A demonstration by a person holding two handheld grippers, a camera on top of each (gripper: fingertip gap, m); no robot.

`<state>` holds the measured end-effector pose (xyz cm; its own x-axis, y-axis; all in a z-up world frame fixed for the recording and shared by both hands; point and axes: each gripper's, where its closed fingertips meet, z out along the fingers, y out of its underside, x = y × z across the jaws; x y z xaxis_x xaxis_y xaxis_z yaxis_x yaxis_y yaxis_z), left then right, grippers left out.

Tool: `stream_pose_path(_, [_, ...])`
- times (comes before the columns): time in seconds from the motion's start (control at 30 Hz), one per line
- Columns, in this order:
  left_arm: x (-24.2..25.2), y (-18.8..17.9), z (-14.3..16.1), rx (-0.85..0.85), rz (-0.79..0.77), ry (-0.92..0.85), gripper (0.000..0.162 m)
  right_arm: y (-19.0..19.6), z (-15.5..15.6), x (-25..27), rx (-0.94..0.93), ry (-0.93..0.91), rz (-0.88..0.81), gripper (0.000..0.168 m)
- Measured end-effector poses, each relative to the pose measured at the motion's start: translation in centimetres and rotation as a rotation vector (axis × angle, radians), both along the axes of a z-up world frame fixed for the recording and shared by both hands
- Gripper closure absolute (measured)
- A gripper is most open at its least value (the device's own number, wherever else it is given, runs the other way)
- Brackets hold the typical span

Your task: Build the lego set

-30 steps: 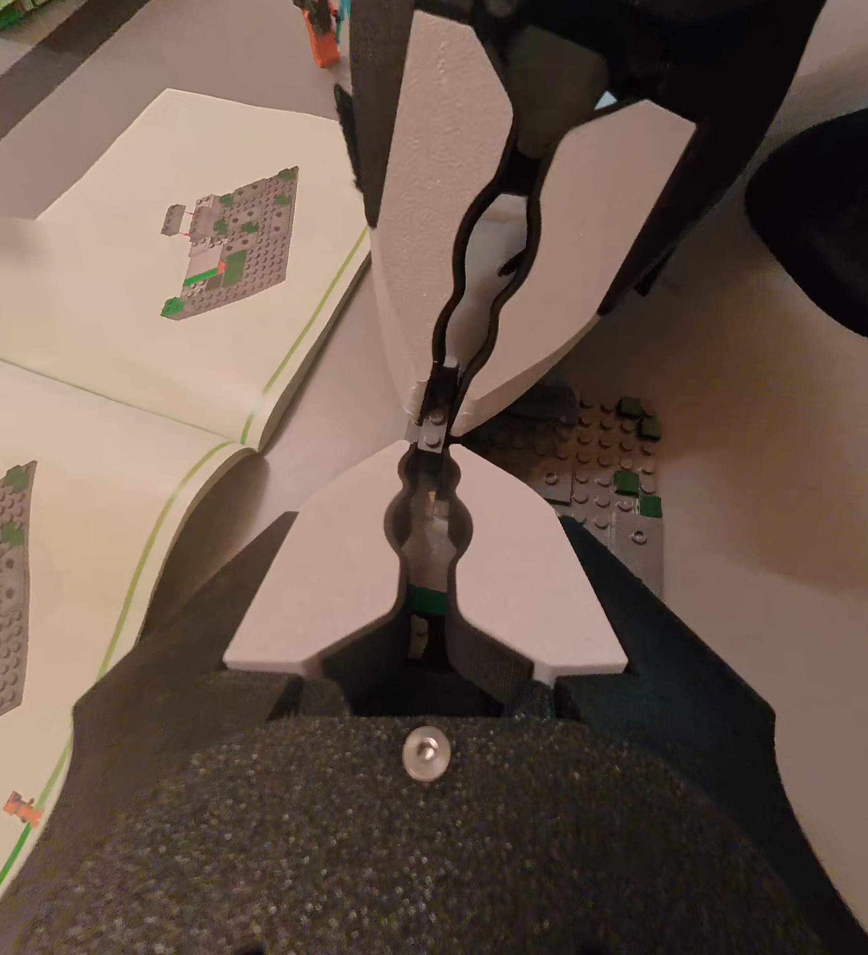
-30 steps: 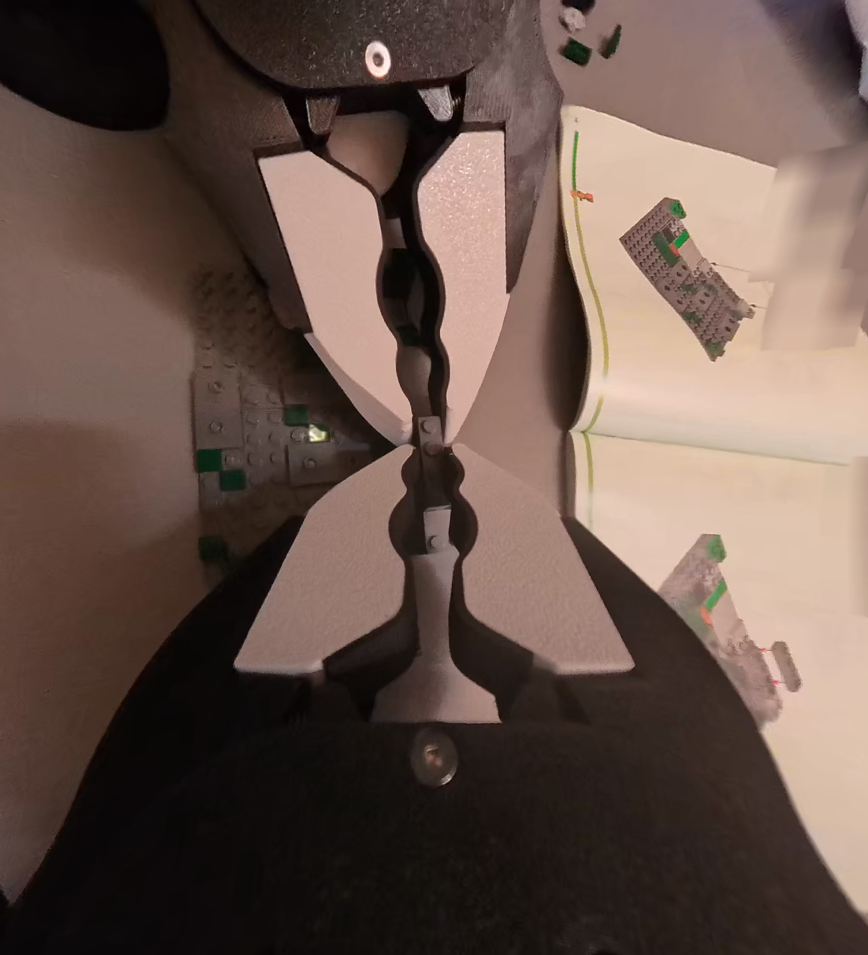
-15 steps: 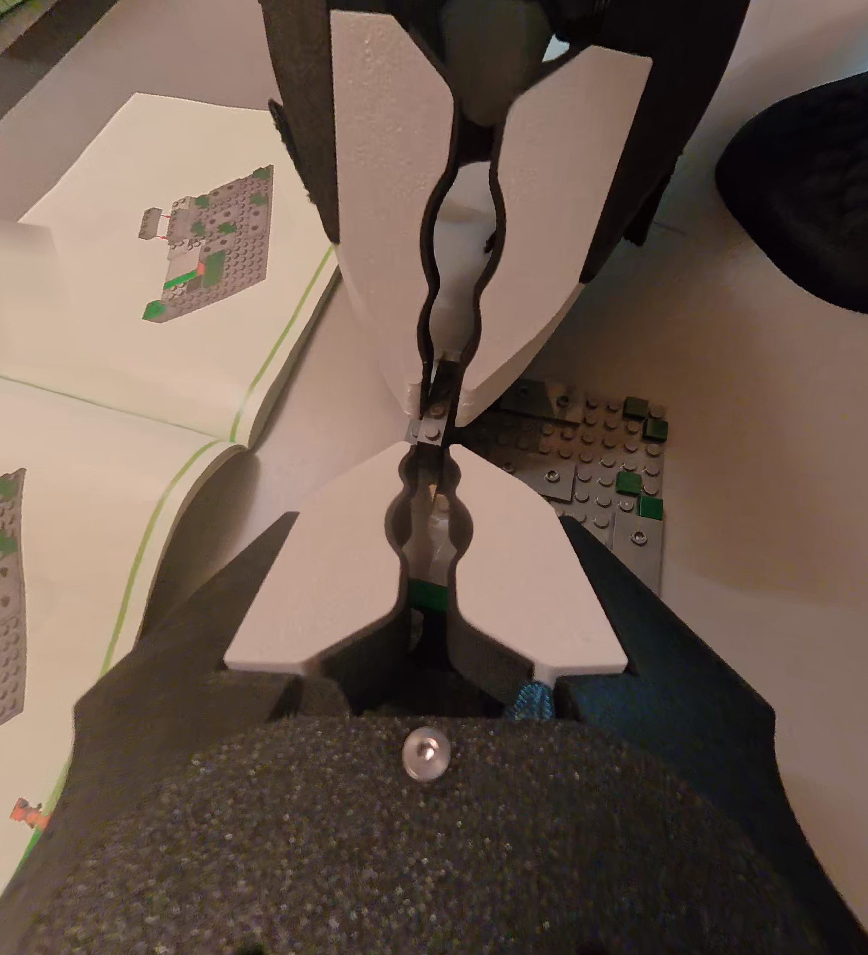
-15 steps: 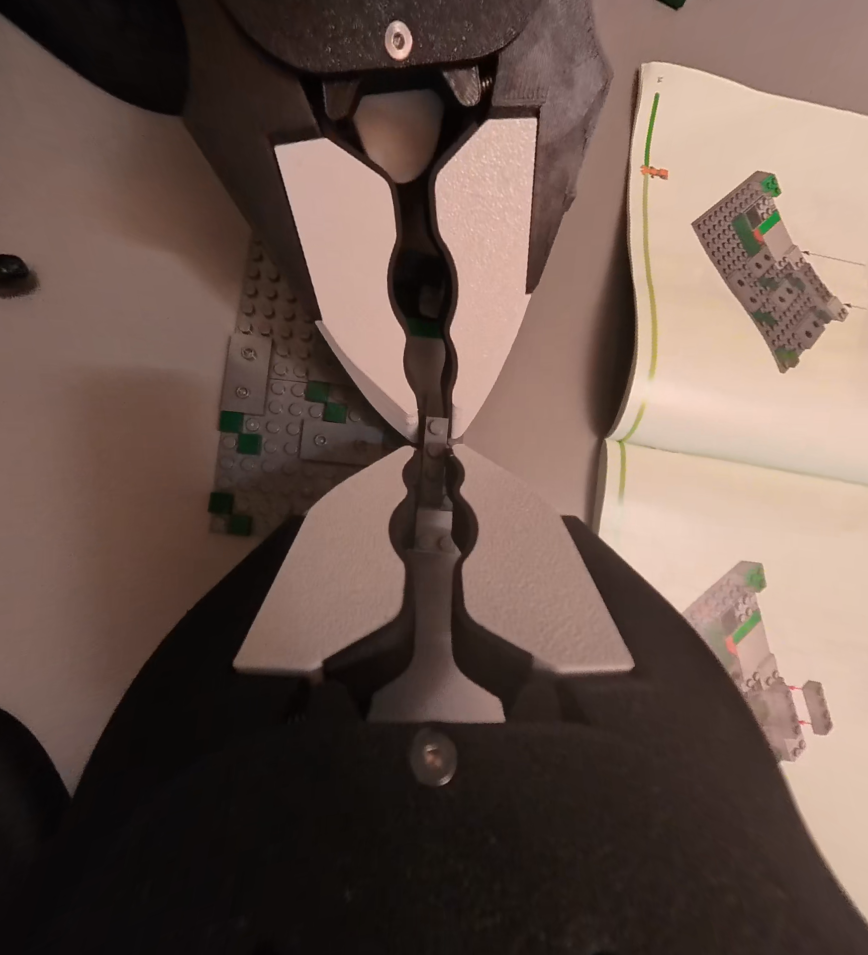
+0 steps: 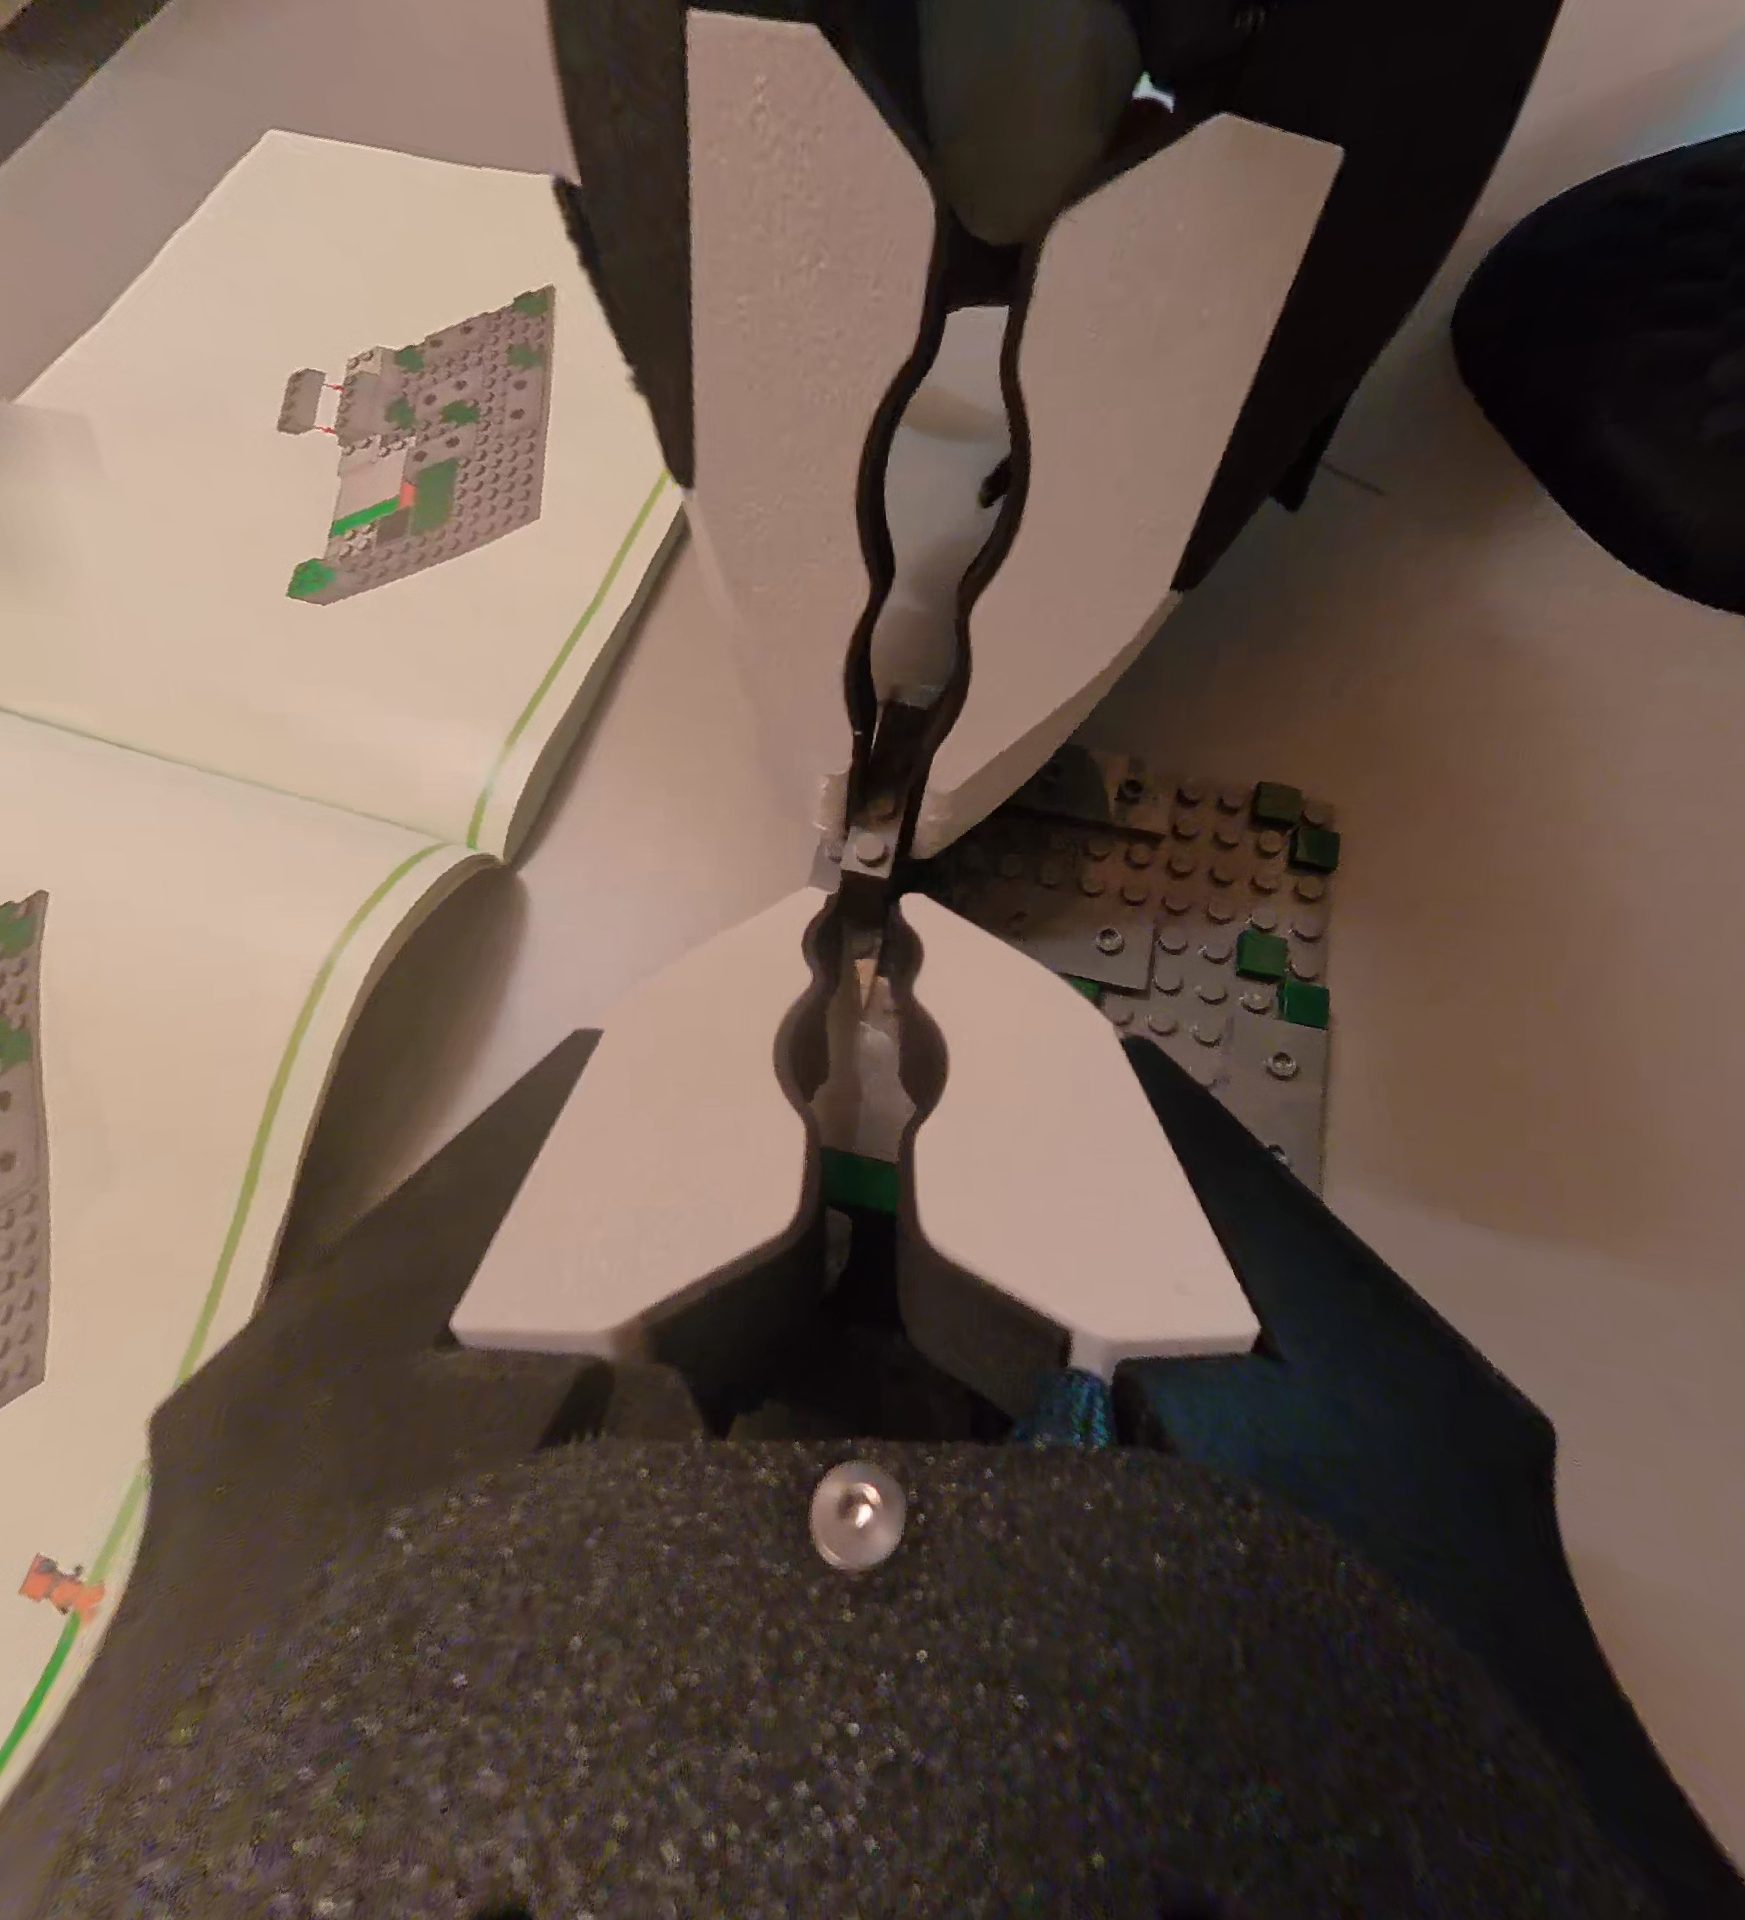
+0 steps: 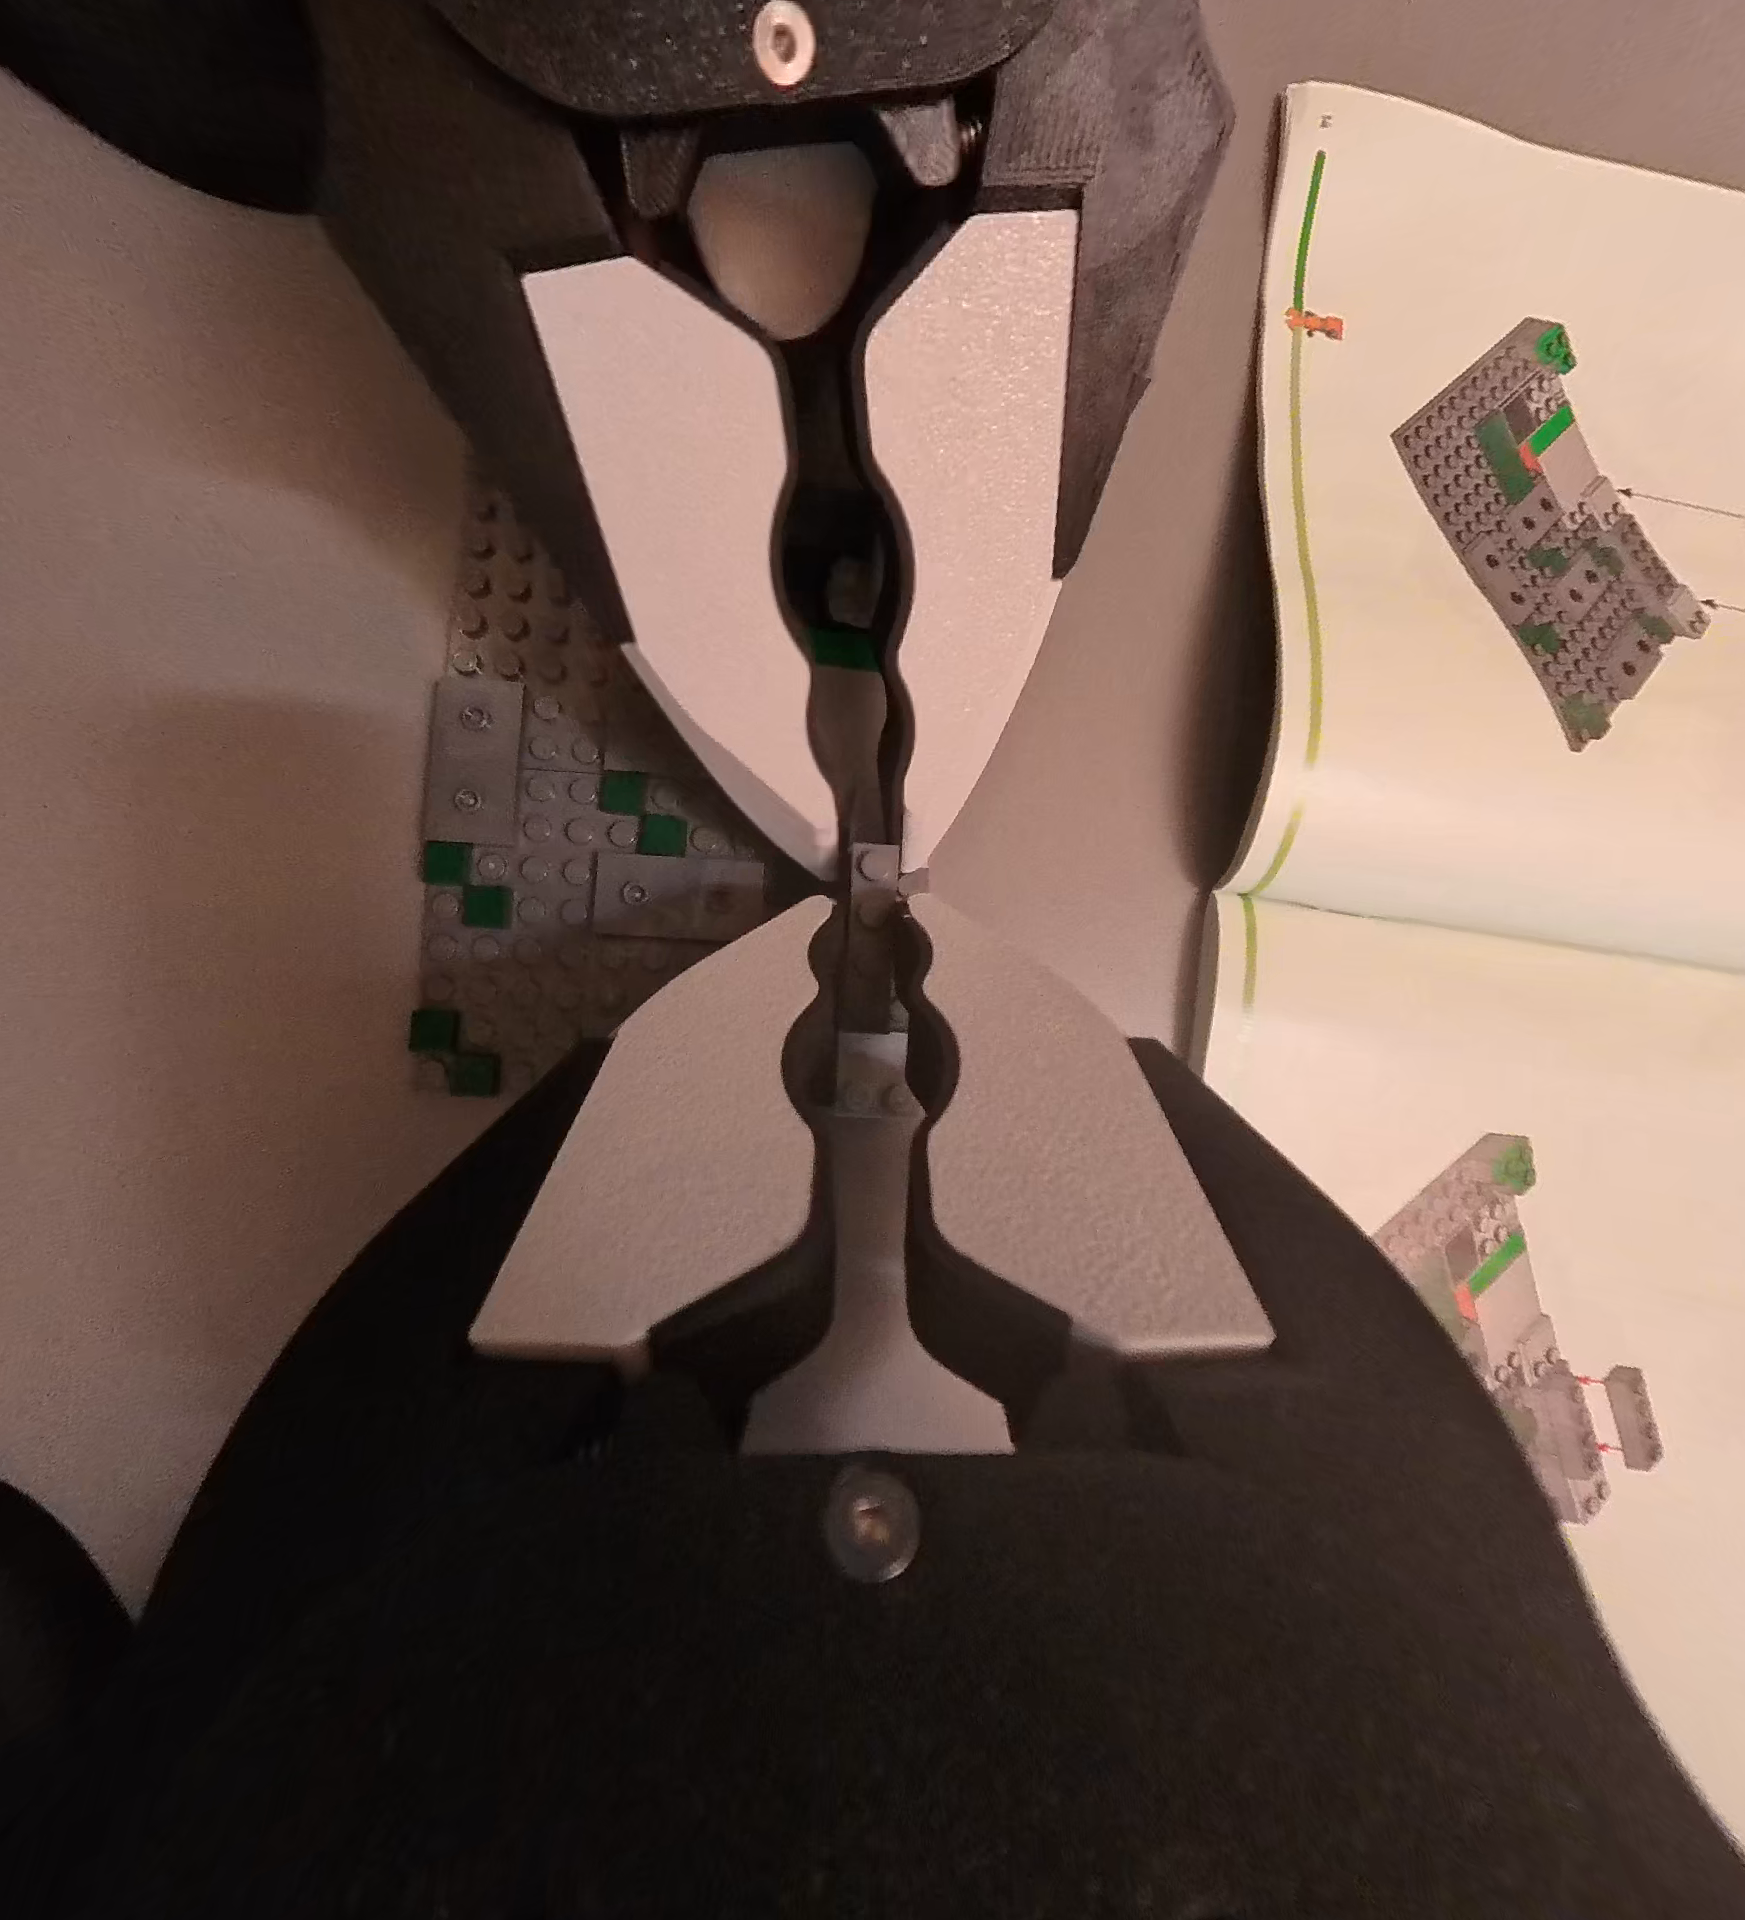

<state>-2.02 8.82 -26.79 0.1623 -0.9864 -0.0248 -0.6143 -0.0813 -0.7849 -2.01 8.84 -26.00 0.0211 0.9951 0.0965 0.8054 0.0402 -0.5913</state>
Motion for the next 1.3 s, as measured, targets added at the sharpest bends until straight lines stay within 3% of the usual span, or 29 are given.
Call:
stream_pose_path(0.6, [0.0, 0.5, -0.1, -0.048, 0.043, -0.009, 0.155, 0.5, 0.5, 0.0, 0.452, 0.148, 0.029, 0.16])
stream_pose_path(0.77, [0.1, 0.5, -0.1, -0.047, 0.04, -0.011, 0.154, 0.5, 0.6, 0.1, 0.35, 0.206, -0.005, 0.16])
stream_pose_path(0.97, [-0.2, 0.3, 0.2, -0.048, 0.04, -0.007, 0.154, 1.0, 2.6, 0.6, 0.026, 0.342, -0.134, 0.161])
stream_pose_path(1.3, [-0.8, 0.3, 1.2, -0.022, 0.063, -0.015, 0.154, 2.4, 3.0, 1.4, -0.098, 0.176, -0.182, 0.161])
